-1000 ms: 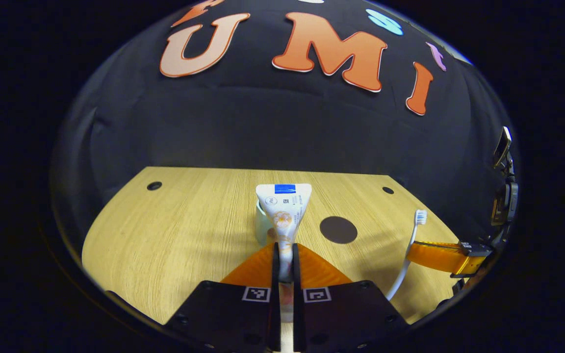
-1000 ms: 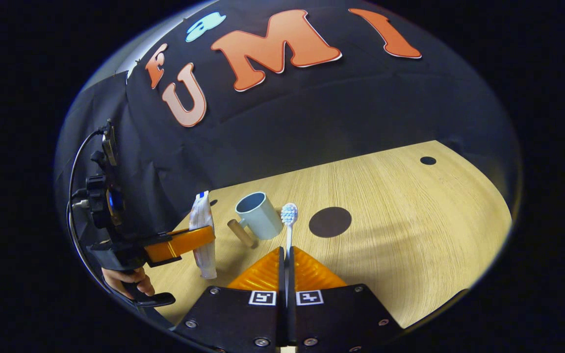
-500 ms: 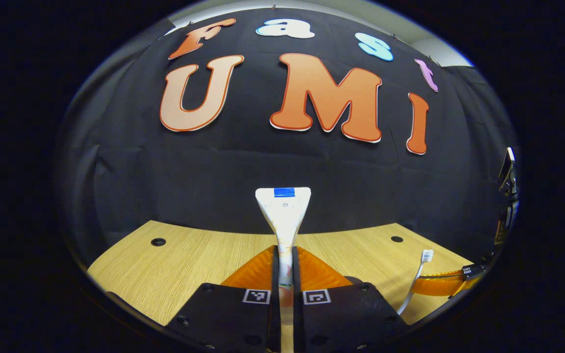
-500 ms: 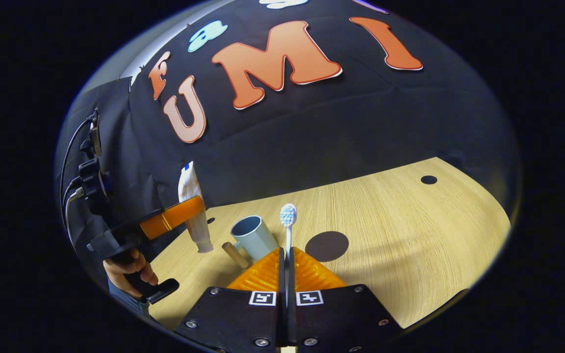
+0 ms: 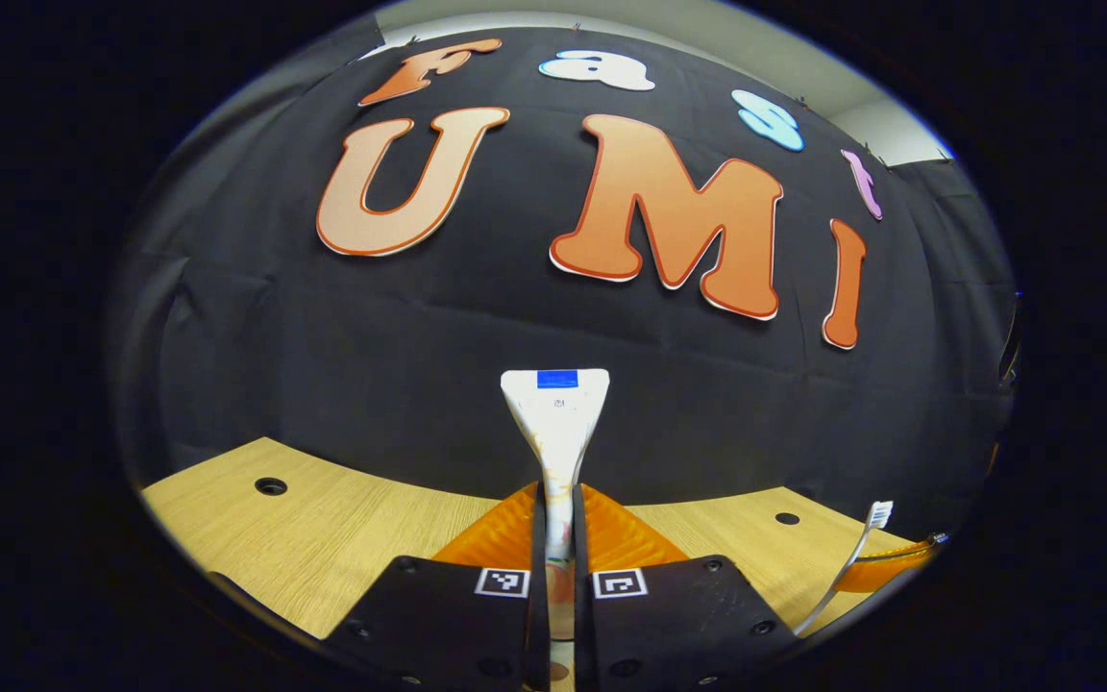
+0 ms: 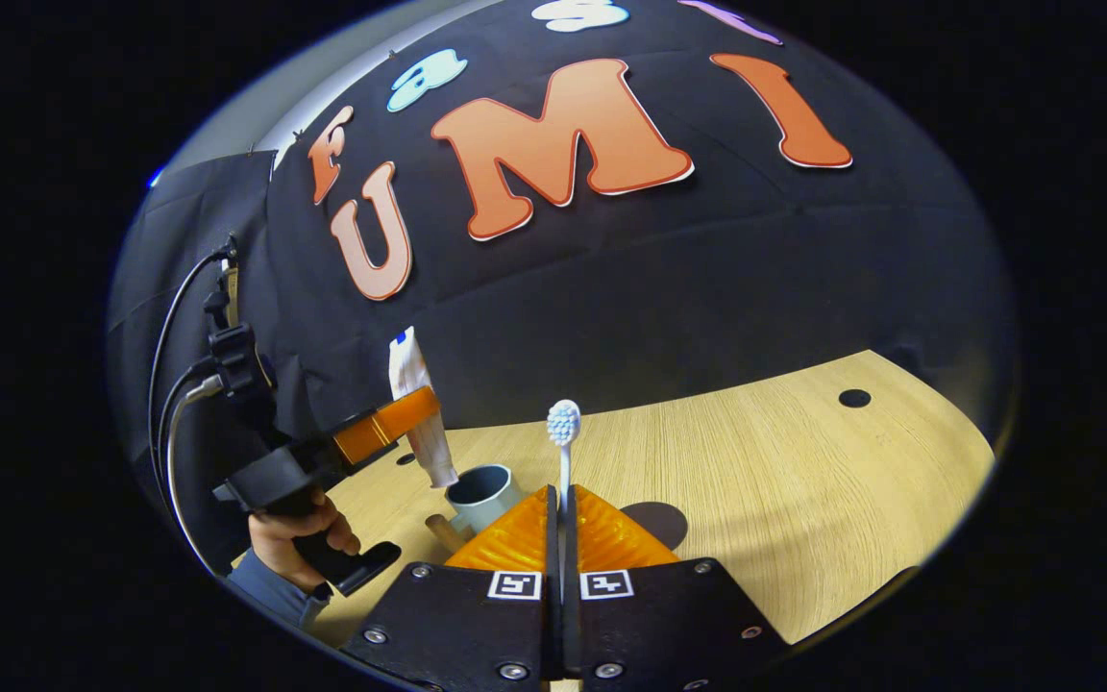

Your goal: Put the toothbrush and toothpaste on the desktop into the cup, then pick up the cup and place it on the coaster on the desktop.

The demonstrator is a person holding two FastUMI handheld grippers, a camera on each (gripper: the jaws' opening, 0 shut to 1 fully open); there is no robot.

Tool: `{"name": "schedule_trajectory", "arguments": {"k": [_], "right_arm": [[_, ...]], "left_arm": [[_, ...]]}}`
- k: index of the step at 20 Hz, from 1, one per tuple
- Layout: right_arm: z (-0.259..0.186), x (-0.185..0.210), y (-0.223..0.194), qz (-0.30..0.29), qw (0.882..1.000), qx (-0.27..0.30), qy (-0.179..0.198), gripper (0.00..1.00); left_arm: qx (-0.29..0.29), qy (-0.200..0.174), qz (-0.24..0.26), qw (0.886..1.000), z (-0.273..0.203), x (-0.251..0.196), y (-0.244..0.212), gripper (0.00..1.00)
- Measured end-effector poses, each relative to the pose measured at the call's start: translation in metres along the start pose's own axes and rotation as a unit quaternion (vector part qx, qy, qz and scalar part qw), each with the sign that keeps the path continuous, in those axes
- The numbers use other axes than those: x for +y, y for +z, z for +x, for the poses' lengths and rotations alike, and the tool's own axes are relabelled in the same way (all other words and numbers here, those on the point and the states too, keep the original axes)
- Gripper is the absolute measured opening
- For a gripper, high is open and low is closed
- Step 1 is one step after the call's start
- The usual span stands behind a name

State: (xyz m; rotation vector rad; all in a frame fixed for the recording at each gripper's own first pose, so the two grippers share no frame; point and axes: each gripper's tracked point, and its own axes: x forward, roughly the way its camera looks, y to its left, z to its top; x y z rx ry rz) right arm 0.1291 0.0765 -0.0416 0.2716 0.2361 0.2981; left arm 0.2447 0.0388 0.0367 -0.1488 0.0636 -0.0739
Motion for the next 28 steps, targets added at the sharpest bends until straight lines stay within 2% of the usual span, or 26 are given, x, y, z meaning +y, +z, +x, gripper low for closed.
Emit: {"name": "schedule_trajectory", "arguments": {"k": [5,8,12,16,17,20,22,23,24,26,27,28], "right_arm": [[0.020,0.007,0.007,-0.002,1.000,-0.006,0.006,0.01],[0.030,0.022,0.015,-0.010,1.000,-0.018,0.023,0.00],[0.050,0.039,0.028,0.002,0.999,-0.035,0.040,0.00],[0.068,0.054,0.043,0.001,0.998,-0.048,0.052,0.00],[0.072,0.058,0.046,-0.002,0.997,-0.051,0.052,0.00],[0.082,0.068,0.055,-0.010,0.996,-0.062,0.059,0.01],[0.088,0.075,0.058,-0.008,0.996,-0.066,0.063,0.01],[0.092,0.078,0.058,-0.005,0.996,-0.067,0.064,0.00],[0.095,0.081,0.059,-0.003,0.995,-0.068,0.066,0.00],[0.100,0.082,0.060,-0.002,0.995,-0.073,0.065,0.00],[0.103,0.083,0.062,0.002,0.995,-0.077,0.064,0.00],[0.105,0.085,0.064,0.006,0.994,-0.082,0.067,0.00]], "left_arm": [[0.023,0.003,-0.028,0.999,0.014,0.010,-0.034,0.10],[0.031,0.006,-0.040,0.999,0.018,0.014,-0.046,0.10],[0.038,0.010,-0.015,0.999,0.006,0.019,-0.064,0.10],[0.046,-0.005,-0.020,0.999,-0.005,0.019,-0.066,0.13],[0.053,-0.004,-0.021,0.998,-0.006,0.020,-0.070,0.18],[0.073,-0.006,-0.013,0.997,-0.015,0.021,-0.080,0.23],[0.068,-0.014,-0.006,0.998,-0.024,0.019,-0.076,0.33],[0.062,-0.018,-0.002,0.998,-0.028,0.018,-0.070,0.45],[0.053,-0.023,0.004,0.998,-0.033,0.017,-0.064,0.46],[0.038,-0.028,0.017,0.999,-0.043,0.015,-0.051,0.67],[0.032,-0.026,0.023,0.999,-0.048,0.016,-0.046,0.83],[0.024,-0.024,0.024,0.999,-0.054,0.020,-0.041,0.89]]}}
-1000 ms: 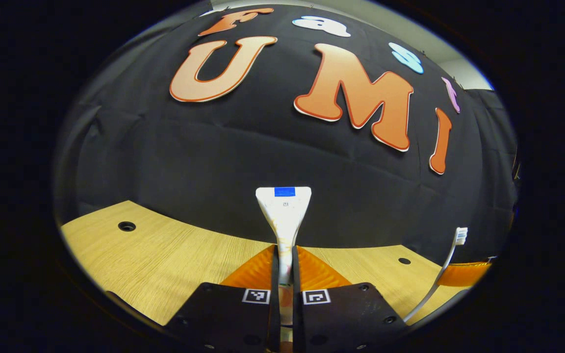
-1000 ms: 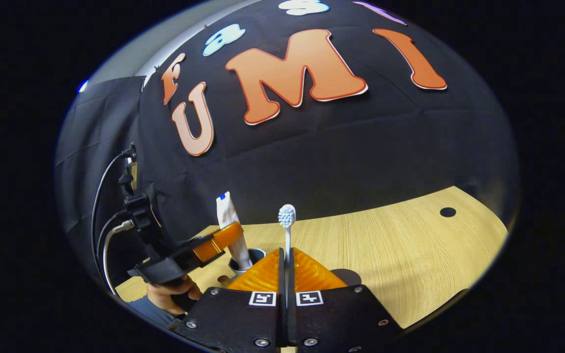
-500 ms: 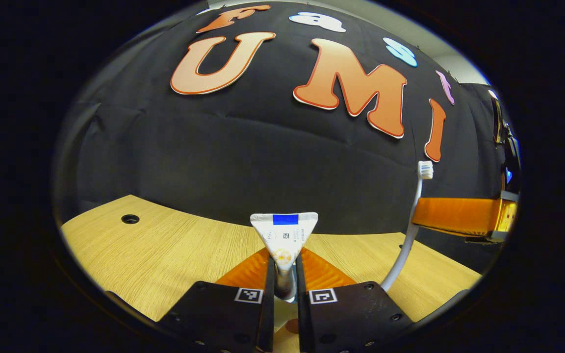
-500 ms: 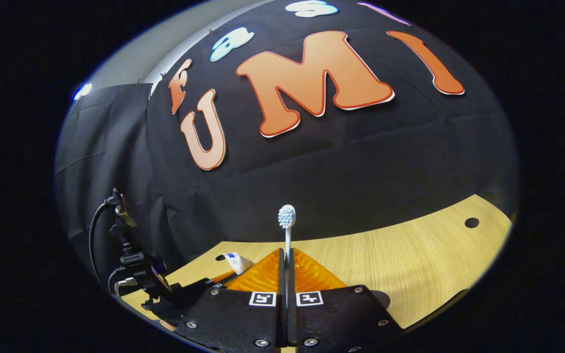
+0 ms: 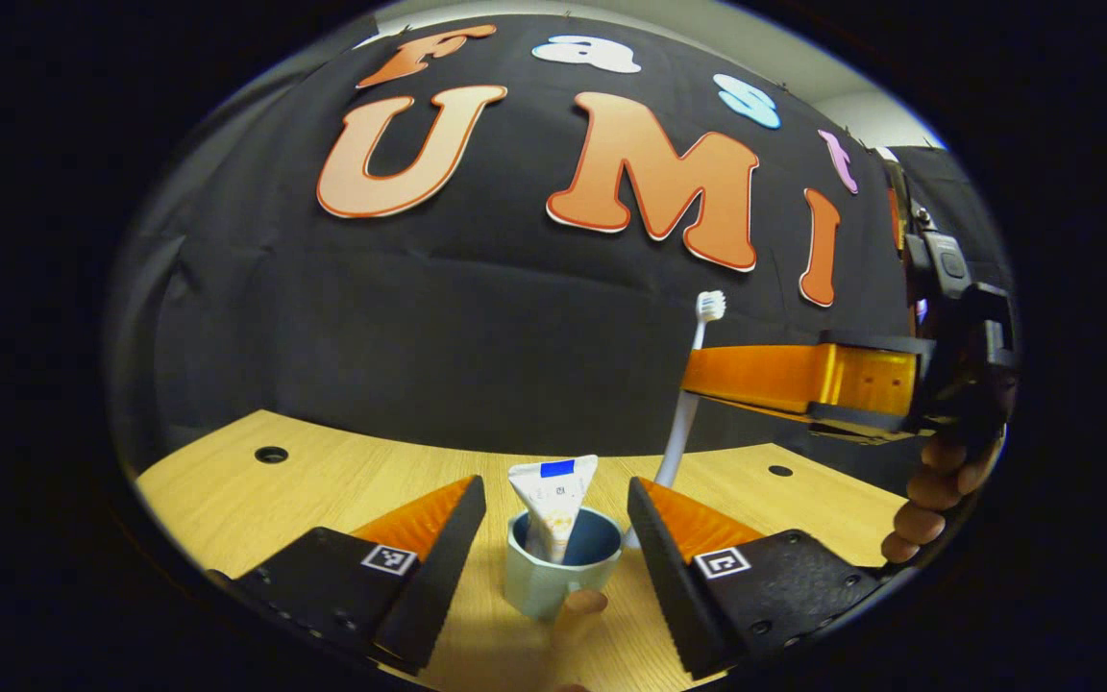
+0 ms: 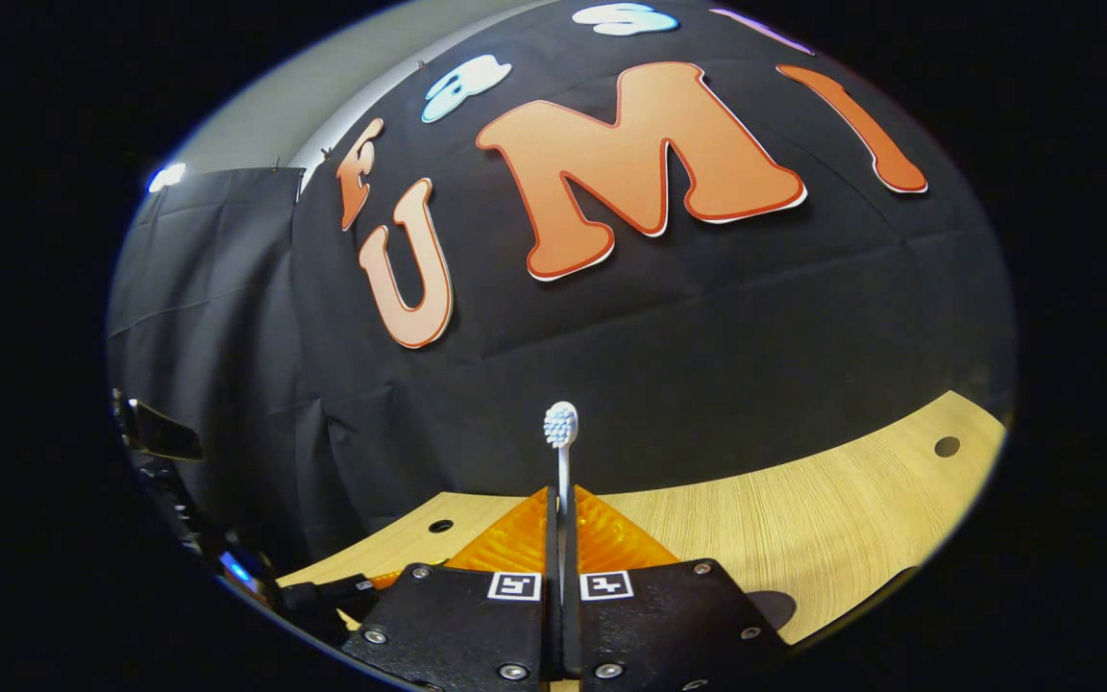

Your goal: Put the toothbrush and toothpaste on the desktop into the cup, then pick up the cup and place it on the coaster on the desktop.

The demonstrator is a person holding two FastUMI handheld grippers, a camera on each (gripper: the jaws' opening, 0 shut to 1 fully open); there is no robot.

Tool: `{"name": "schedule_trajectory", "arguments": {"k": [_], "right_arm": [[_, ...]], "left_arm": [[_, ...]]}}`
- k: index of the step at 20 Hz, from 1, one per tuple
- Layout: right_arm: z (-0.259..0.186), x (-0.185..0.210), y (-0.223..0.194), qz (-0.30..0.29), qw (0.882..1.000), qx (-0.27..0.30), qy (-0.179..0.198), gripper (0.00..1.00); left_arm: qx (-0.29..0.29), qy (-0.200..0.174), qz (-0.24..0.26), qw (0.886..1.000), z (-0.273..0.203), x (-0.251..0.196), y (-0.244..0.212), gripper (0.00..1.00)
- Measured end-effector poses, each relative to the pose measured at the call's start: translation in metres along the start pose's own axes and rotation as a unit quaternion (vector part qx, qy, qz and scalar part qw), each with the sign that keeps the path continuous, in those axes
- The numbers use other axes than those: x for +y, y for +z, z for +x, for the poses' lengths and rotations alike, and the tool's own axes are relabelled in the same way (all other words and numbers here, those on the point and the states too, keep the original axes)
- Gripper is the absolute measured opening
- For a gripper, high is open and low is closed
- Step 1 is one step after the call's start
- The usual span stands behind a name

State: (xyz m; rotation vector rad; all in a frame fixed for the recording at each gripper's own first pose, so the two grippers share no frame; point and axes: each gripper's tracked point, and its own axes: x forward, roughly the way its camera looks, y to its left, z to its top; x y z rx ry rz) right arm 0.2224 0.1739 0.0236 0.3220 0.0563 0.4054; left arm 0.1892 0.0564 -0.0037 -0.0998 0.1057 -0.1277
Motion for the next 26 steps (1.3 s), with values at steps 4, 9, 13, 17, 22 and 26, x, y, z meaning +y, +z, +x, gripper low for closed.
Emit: {"name": "schedule_trajectory", "arguments": {"k": [4,9,13,17,22,26], "right_arm": [[0.011,0.003,0.002,0.008,1.000,-0.010,-0.001,0.00],[0.022,0.003,-0.017,0.007,1.000,0.001,-0.002,0.01],[0.022,0.002,-0.034,-0.014,1.000,0.018,-0.006,0.02],[0.011,0.002,-0.034,-0.032,0.999,0.037,-0.008,0.04],[-0.012,-0.008,-0.031,-0.034,0.997,0.060,-0.017,0.07],[-0.032,-0.011,-0.033,-0.051,0.994,0.092,-0.018,0.32]], "left_arm": [[-0.026,0.021,0.000,0.999,-0.025,0.020,0.014,0.96],[-0.024,0.048,0.003,0.999,-0.034,0.043,0.010,0.96],[-0.009,0.052,0.004,0.999,-0.036,0.046,0.003,0.96],[0.002,0.053,0.006,0.999,-0.041,0.040,0.001,0.96],[0.025,0.041,0.018,0.999,-0.045,0.018,0.001,0.96],[0.059,0.024,0.027,0.998,-0.046,-0.005,-0.007,0.97]]}}
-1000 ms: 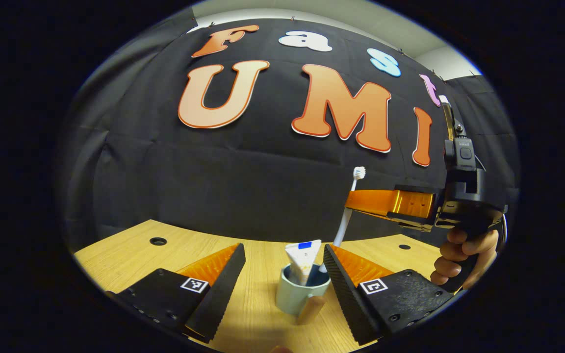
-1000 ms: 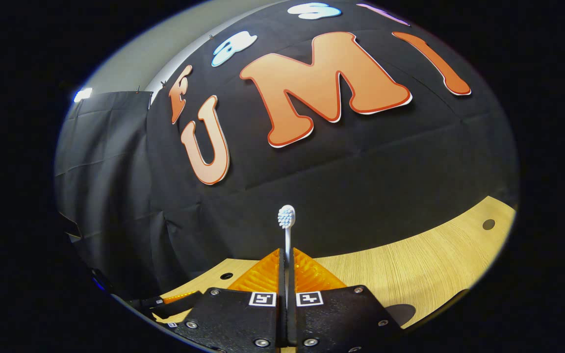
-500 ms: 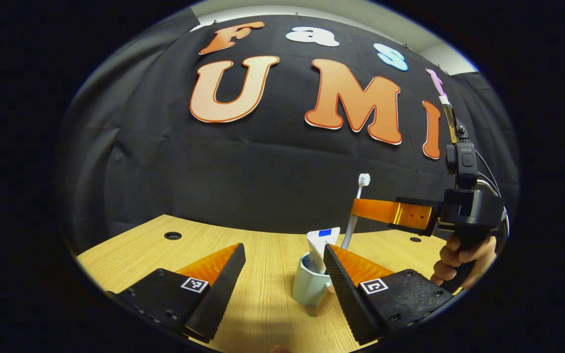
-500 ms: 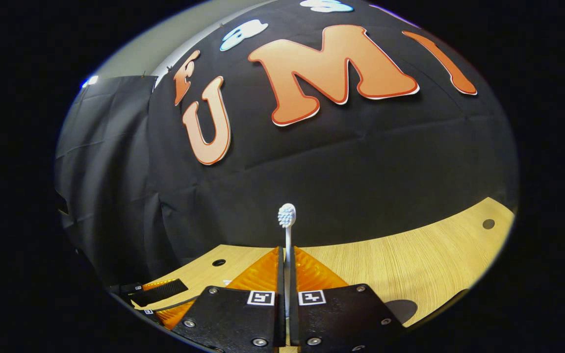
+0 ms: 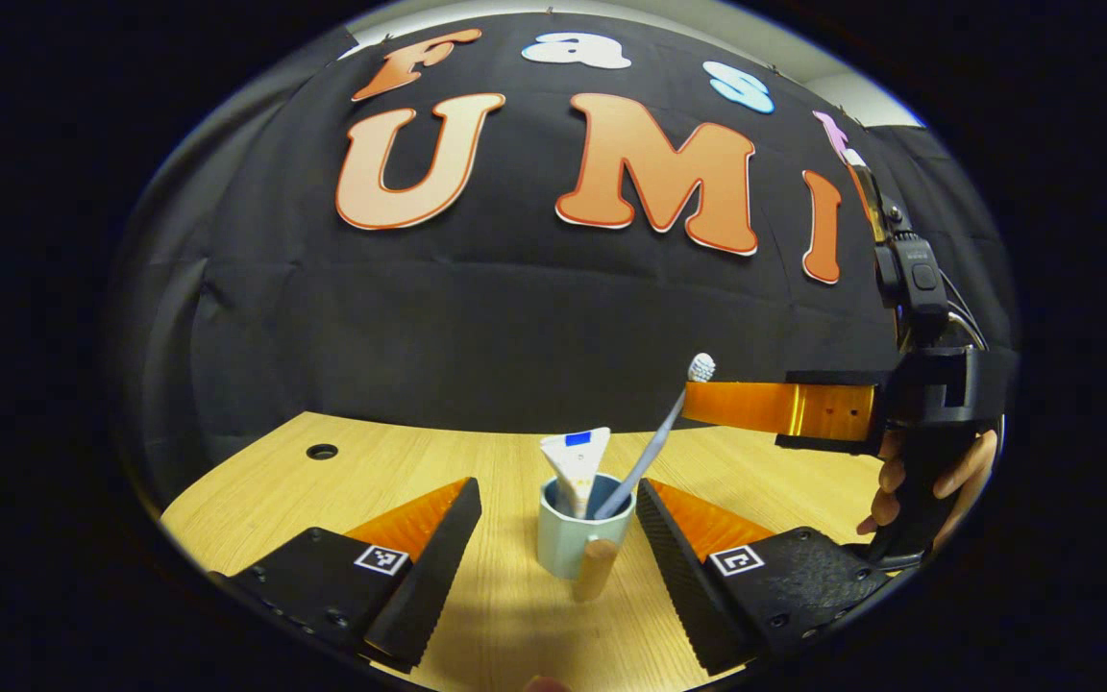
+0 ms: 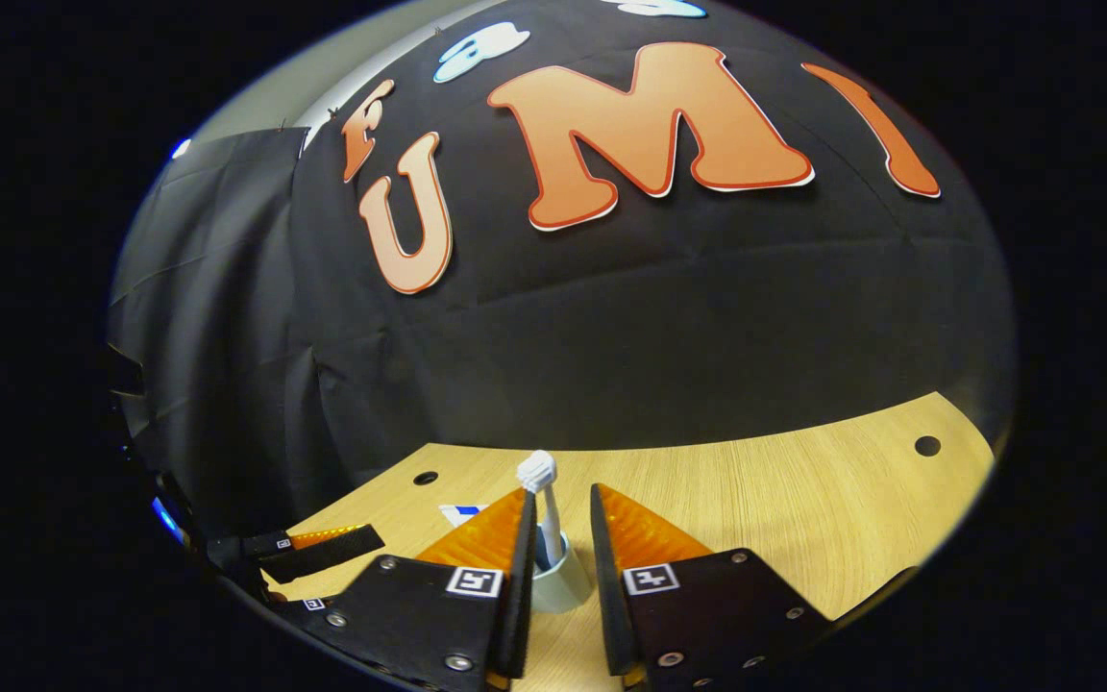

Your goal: Put the toothbrush and toothpaste on the desktop into the cup, then pick up the cup and place it on the coaster on the desktop.

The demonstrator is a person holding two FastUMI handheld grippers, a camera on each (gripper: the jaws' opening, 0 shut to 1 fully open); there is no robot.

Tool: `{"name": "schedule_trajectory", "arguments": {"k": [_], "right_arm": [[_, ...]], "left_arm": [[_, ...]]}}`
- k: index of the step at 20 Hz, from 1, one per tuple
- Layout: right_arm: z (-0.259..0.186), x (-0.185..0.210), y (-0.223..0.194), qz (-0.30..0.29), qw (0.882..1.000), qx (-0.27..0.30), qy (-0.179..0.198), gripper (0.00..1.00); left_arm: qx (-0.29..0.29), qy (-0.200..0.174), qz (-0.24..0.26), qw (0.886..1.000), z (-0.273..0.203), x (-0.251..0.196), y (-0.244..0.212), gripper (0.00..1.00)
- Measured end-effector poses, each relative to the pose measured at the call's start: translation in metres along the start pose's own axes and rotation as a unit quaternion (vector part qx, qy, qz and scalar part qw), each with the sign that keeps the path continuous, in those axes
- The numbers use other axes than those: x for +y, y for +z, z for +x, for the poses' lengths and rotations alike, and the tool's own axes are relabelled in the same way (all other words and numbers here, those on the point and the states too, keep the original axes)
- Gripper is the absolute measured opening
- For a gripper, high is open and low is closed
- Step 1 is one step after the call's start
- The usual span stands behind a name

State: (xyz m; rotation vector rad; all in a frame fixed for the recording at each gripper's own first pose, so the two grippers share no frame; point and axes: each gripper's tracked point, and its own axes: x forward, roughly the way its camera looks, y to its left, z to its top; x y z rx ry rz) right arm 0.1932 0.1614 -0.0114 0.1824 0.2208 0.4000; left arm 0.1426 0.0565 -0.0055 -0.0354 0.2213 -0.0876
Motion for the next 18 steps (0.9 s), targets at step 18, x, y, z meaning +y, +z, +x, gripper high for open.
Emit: {"name": "schedule_trajectory", "arguments": {"k": [18], "right_arm": [[-0.005,-0.001,-0.019,-0.028,0.999,0.034,-0.003,0.85]], "left_arm": [[0.095,0.005,-0.014,0.995,0.001,-0.001,-0.033,0.98]]}}
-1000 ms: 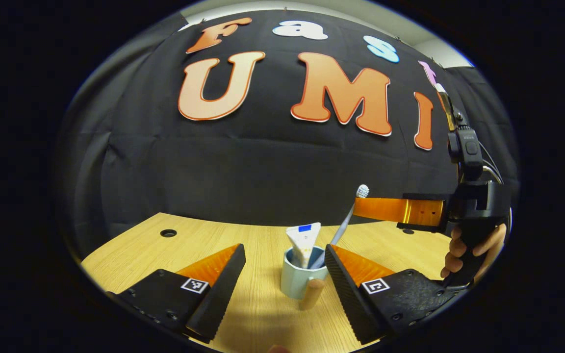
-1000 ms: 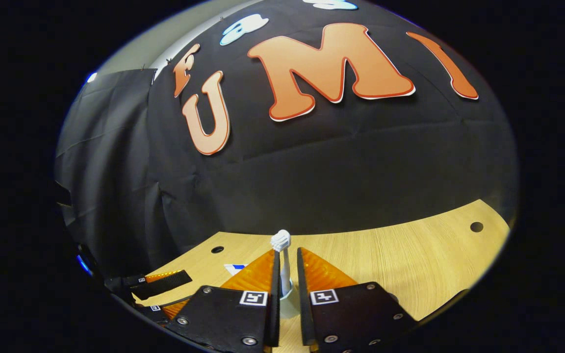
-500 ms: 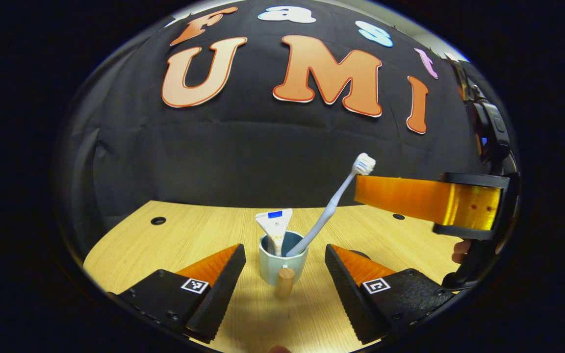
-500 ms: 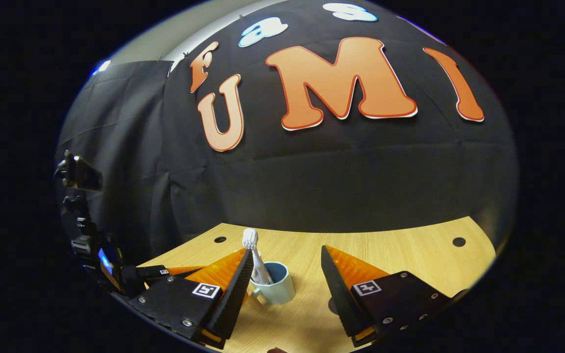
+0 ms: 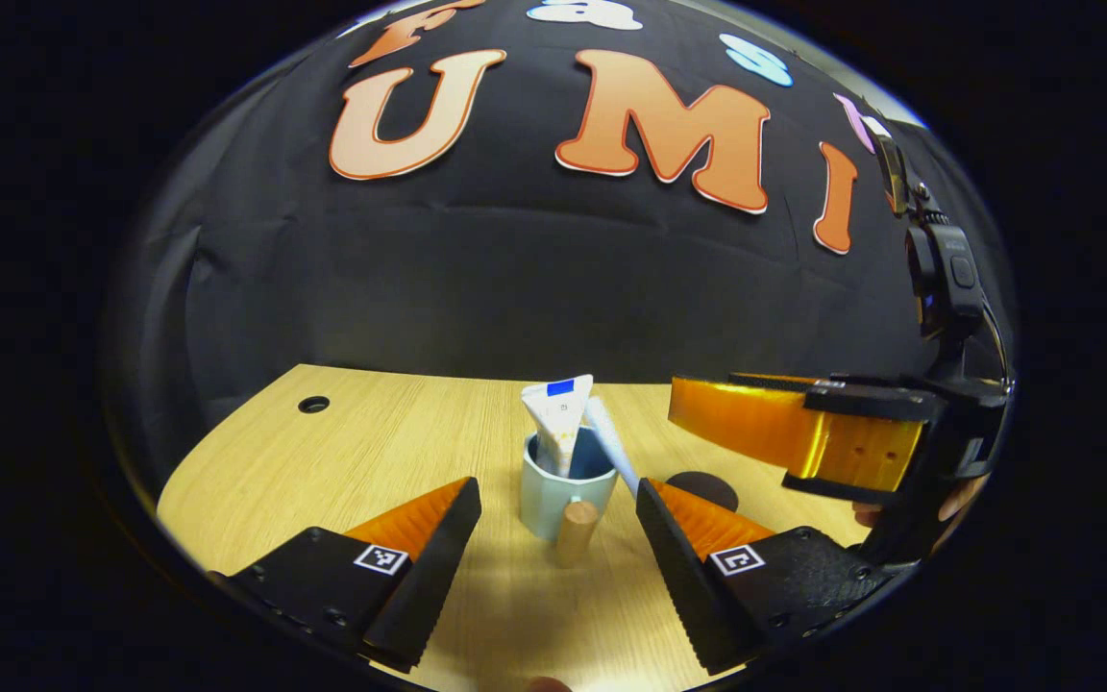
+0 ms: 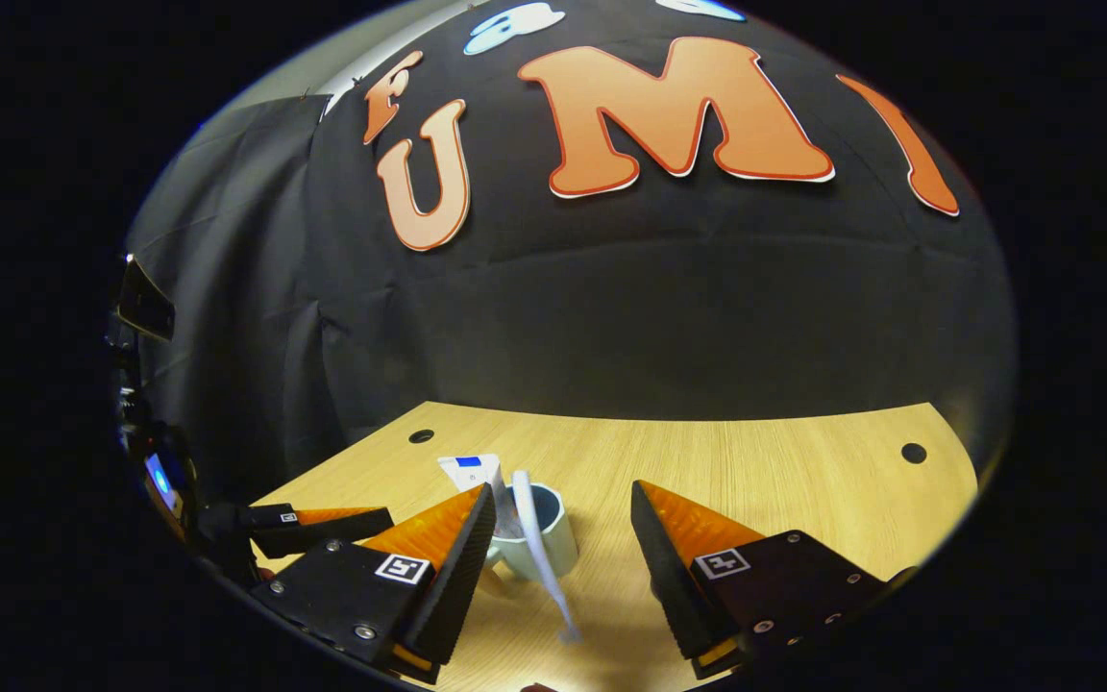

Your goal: Put the toothbrush and toothpaste on the desktop into the cup, then pick up the cup and place it on the coaster on the desktop.

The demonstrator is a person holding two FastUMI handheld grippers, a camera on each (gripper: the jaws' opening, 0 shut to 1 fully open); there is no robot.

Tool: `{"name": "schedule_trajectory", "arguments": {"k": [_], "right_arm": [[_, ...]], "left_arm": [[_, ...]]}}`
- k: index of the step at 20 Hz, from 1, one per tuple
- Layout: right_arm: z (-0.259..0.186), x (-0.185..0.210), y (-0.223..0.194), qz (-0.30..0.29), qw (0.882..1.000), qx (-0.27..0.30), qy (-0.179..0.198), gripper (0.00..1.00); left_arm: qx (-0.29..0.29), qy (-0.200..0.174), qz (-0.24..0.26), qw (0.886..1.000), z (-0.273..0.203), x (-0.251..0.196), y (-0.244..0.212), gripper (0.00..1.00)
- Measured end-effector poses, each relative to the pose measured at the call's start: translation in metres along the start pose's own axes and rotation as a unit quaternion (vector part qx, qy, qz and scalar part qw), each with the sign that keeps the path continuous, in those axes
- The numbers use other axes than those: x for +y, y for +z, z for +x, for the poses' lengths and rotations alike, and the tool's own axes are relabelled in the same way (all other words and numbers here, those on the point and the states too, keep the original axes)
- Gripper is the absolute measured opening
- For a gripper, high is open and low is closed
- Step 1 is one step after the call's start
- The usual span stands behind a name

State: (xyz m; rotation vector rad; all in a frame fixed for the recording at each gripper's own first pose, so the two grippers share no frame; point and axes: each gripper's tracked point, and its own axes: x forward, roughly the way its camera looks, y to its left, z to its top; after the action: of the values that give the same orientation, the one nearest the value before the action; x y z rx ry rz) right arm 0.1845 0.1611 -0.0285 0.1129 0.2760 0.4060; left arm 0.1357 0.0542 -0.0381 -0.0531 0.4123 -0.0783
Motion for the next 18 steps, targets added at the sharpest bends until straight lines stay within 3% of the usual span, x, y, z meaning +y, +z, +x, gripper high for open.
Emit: {"name": "schedule_trajectory", "arguments": {"k": [4,9,13,18], "right_arm": [[-0.008,-0.008,0.001,-0.008,1.000,0.003,0.000,0.85],[-0.019,-0.033,-0.038,-0.063,0.996,0.068,-0.015,0.85],[-0.013,-0.030,-0.061,-0.059,0.993,0.103,-0.005,0.85],[0.010,-0.029,-0.097,-0.057,0.987,0.149,-0.014,0.77]], "left_arm": [[0.022,0.004,0.003,1.000,0.009,0.012,-0.011,0.98],[0.027,0.003,0.005,1.000,0.004,0.014,-0.014,0.98],[0.016,0.000,0.000,1.000,-0.004,0.016,-0.008,0.98],[0.018,-0.003,-0.003,1.000,-0.010,0.019,-0.013,0.98]]}}
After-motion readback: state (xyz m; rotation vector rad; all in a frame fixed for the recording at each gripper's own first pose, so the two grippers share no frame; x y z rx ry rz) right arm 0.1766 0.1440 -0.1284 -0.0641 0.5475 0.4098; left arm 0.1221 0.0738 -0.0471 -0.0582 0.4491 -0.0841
